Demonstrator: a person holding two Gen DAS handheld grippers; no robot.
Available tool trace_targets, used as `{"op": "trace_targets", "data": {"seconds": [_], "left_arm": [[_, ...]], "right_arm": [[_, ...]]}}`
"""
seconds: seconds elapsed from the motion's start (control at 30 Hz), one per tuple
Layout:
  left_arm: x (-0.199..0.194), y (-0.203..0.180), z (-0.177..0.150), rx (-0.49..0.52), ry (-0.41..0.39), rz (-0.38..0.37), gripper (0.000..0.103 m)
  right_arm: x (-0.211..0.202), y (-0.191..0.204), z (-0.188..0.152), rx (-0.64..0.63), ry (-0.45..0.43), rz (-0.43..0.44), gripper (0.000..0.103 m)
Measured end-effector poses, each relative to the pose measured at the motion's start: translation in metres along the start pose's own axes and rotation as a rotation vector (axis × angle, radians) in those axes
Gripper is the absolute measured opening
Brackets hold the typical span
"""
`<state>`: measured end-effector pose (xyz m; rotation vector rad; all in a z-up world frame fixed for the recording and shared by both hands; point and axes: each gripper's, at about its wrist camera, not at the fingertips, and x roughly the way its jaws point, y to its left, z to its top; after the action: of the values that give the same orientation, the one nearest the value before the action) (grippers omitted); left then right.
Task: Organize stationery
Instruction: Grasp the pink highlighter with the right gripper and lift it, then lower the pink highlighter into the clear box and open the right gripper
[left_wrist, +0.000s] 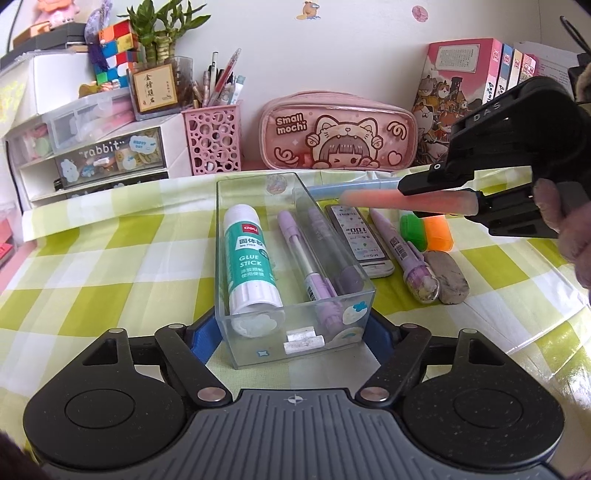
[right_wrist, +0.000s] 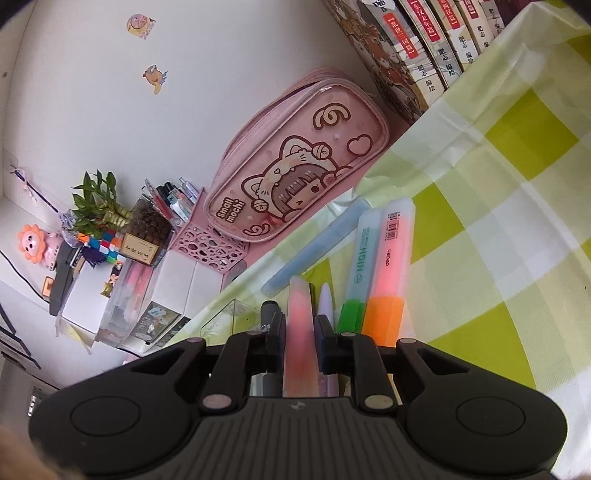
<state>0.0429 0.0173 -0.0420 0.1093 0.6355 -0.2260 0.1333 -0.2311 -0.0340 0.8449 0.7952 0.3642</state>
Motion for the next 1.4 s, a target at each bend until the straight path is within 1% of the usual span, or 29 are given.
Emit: {"op": "trace_targets", "data": {"seconds": [0.17, 0.27, 0.43, 0.53, 0.7, 0.8, 0.87, 1.07, 1.23, 1.4], "left_arm": [[0.000, 0.001, -0.001, -0.003, -0.006, -0.003, 0.077], [0.002, 0.003, -0.002, -0.023, -0.003, -0.018, 0.078], [0.002, 0.002, -0.002, -0.026, -0.011, -0.014, 0.078], [0.003, 0.002, -0.002, -0.028, -0.012, -0.016, 0.079], [0.003, 0.002, -0.002, -0.028, -0.012, -0.016, 0.079], [0.003, 0.002, -0.002, -0.028, -0.012, -0.016, 0.079], [0.003, 0.002, -0.002, -0.028, -0.012, -0.016, 0.079], [0.003, 0.001, -0.002, -0.028, -0.011, -0.018, 0.079], [0.003, 0.001, -0.002, -0.028, -0.011, -0.017, 0.079], [0.003, 0.001, -0.002, -0.028, -0.011, -0.017, 0.079]], "right_arm": [[-0.003, 0.002, -0.014, 0.036, 0.028, 0.040, 0.020], [-0.007, 0.006, -0.018, 0.047, 0.028, 0.063, 0.020], [-0.015, 0.026, -0.021, -0.003, 0.008, 0.081, 0.020], [-0.010, 0.040, -0.025, -0.040, 0.020, 0.080, 0.020], [0.010, 0.061, -0.036, -0.125, 0.043, 0.011, 0.020], [0.018, 0.067, -0.042, -0.169, 0.051, -0.025, 0.020], [0.021, 0.068, -0.044, -0.174, 0.058, -0.035, 0.020], [0.021, 0.075, -0.048, -0.217, 0.045, -0.066, 0.020], [0.021, 0.081, -0.052, -0.240, 0.041, -0.085, 0.023], [0.019, 0.081, -0.051, -0.245, 0.053, -0.073, 0.026]]}}
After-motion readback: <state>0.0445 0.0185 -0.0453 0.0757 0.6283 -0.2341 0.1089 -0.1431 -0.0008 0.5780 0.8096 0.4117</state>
